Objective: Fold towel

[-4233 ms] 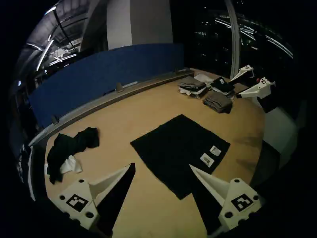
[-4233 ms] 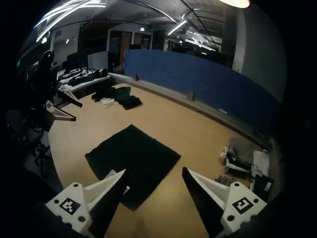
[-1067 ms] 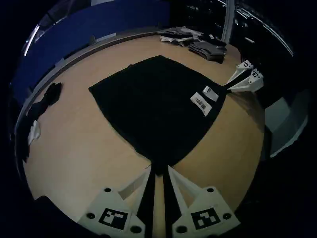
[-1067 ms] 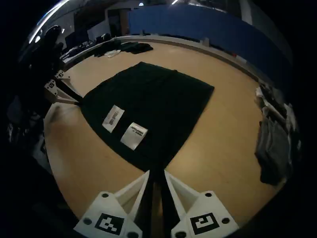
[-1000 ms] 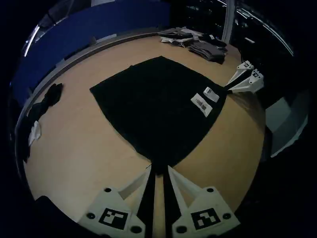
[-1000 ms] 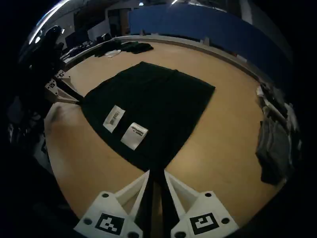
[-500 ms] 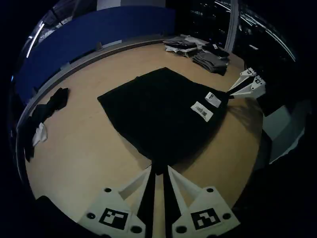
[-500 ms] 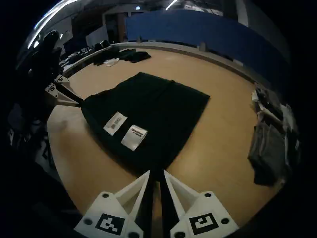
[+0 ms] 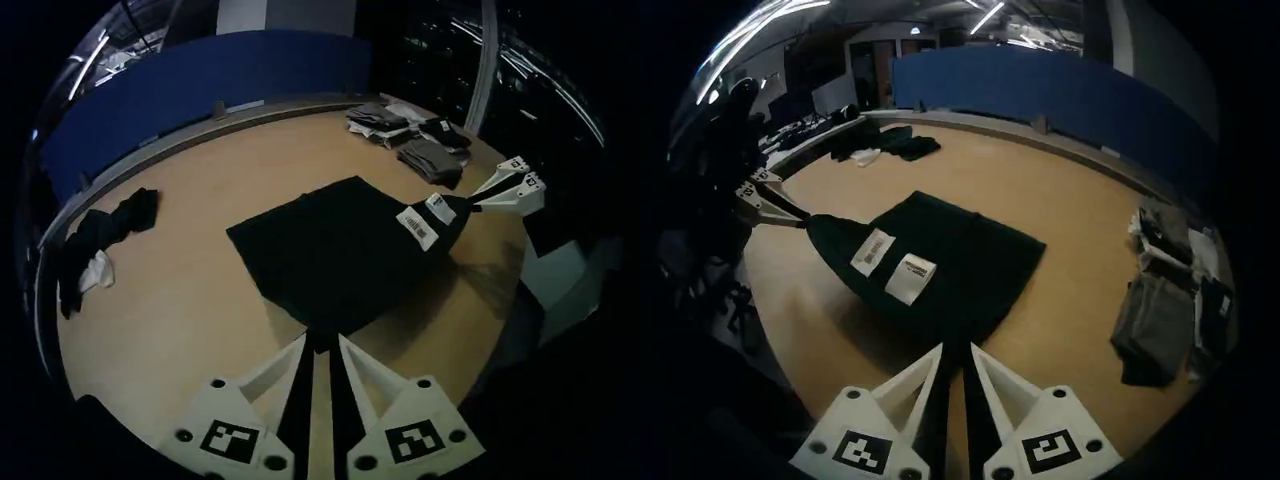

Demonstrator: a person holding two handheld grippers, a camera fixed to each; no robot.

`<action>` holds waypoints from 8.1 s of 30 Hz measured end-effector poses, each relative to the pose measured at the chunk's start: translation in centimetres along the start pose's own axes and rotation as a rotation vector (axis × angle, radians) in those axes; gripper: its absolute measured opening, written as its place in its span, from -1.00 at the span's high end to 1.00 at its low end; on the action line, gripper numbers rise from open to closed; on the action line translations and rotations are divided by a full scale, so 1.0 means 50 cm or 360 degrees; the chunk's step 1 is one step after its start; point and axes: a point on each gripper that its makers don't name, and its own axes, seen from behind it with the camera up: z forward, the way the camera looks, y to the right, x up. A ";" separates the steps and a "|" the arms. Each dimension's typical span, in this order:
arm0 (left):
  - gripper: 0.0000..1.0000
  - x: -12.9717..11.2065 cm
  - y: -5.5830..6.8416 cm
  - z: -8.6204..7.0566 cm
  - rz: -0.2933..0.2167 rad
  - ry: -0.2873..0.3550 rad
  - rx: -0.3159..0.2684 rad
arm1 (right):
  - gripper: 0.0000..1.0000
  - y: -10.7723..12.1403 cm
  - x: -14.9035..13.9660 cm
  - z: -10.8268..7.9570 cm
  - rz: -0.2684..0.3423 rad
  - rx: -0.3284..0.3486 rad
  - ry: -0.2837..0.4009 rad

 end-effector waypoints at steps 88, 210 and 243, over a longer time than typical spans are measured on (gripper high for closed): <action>0.51 0.095 -0.200 0.244 -0.0240 -0.0264 0.0234 | 0.58 0.195 0.082 0.252 0.0139 -0.0139 -0.0204; -0.88 -0.060 -0.196 0.064 -0.0544 -0.0170 0.0425 | -0.18 0.116 -0.052 0.217 0.0169 -0.0100 -0.0300; -0.88 -0.089 -0.199 0.054 -0.0562 -0.0202 0.0423 | 0.95 0.115 -0.036 0.208 0.0184 -0.0078 -0.0300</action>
